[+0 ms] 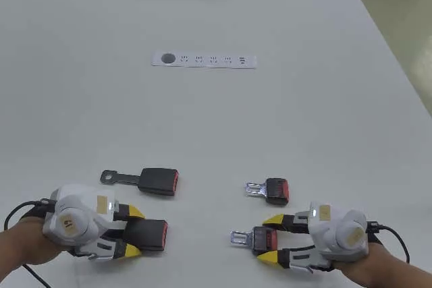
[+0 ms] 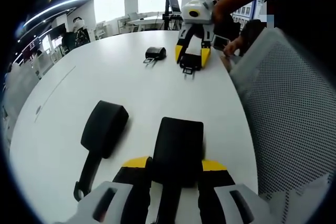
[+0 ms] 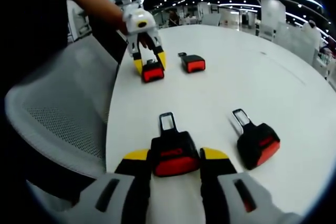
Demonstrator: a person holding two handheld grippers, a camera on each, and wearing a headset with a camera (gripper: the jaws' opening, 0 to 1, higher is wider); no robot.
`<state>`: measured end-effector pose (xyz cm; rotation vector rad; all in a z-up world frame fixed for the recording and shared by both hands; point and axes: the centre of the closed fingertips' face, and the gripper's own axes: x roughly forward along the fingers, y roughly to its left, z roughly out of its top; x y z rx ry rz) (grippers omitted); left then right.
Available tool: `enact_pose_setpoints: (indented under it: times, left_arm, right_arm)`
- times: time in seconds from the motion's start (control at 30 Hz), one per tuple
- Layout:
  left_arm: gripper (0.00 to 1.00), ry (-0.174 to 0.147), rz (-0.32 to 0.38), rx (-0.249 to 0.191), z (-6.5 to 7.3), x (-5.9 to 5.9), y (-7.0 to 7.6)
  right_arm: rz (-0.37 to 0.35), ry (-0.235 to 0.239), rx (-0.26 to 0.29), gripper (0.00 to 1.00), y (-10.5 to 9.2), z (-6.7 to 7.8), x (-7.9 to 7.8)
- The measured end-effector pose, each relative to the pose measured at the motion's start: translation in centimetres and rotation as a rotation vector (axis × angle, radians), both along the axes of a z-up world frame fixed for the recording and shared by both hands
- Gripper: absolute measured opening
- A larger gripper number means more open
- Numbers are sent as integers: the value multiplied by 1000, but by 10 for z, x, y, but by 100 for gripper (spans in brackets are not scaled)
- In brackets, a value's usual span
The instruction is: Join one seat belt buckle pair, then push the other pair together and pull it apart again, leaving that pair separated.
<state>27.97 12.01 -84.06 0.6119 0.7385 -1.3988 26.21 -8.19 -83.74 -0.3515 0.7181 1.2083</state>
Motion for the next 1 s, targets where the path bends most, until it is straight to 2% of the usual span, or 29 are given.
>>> enact_pose_setpoints:
  times: [0.93,1.0]
  left_arm:
    - [36,6,5,-7,0,-1,-1]
    - [36,5,4,-6,0,-1,-1]
  right_arm:
    - [20,-7,121,37,93,-2,11]
    - [21,-1,118,37,99,-3,11]
